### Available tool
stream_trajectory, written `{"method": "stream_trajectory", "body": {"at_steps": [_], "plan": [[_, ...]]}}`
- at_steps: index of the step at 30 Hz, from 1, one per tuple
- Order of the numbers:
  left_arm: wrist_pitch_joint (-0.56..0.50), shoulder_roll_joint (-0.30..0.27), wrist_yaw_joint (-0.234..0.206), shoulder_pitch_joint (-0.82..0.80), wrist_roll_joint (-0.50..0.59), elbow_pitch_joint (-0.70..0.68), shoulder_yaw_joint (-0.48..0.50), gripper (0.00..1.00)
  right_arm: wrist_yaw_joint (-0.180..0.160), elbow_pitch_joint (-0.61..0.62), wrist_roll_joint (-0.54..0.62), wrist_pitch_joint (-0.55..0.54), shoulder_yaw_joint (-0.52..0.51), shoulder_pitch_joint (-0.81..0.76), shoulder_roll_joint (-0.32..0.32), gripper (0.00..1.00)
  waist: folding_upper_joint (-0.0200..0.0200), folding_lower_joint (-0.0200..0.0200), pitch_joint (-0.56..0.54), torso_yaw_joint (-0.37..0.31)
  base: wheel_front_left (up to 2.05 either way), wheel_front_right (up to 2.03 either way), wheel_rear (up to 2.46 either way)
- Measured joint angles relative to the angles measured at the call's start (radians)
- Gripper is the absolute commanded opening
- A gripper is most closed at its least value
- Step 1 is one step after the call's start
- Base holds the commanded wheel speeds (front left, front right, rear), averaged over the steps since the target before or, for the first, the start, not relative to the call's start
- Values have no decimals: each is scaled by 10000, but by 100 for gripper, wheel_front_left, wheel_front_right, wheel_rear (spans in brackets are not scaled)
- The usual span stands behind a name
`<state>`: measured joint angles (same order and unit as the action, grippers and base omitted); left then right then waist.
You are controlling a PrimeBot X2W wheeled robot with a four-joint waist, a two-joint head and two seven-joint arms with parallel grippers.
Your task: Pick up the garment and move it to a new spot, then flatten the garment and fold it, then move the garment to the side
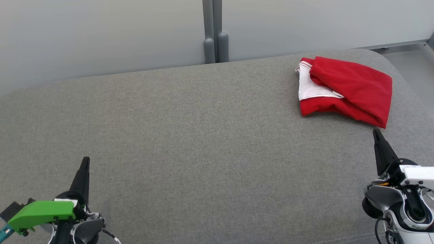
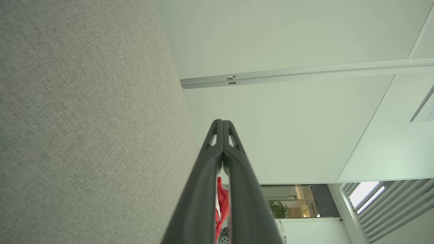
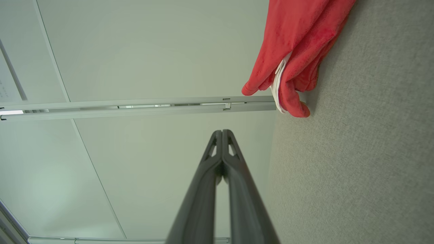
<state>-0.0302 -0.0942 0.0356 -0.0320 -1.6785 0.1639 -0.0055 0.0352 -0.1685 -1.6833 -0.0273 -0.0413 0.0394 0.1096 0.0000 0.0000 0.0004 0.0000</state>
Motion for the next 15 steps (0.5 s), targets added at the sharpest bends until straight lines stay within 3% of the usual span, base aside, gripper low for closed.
{"method": "stream_trajectory", "body": {"at_steps": [15], "plan": [[-2,0,13,-3,0,17,2,0,13,-10,0,0,-8,11,-2,0,0,0,-1,0,0,0,0]]}}
